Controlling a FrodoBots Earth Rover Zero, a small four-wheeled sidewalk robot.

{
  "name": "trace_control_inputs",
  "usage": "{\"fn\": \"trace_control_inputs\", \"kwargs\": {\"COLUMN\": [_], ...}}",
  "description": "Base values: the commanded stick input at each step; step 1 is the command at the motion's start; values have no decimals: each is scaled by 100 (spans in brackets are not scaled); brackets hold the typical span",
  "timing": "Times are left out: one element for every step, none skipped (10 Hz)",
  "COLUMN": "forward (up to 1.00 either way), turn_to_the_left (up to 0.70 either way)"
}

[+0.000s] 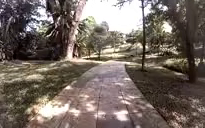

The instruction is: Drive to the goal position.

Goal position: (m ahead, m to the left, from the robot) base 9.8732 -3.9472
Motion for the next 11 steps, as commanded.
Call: {"fn": "trace_control_inputs", "kwargs": {"forward": [0,0,0,0,17,70,70,70,70,70,70], "turn_to_the_left": [0,0,0,0,0,0,0,0,0,0,0]}}
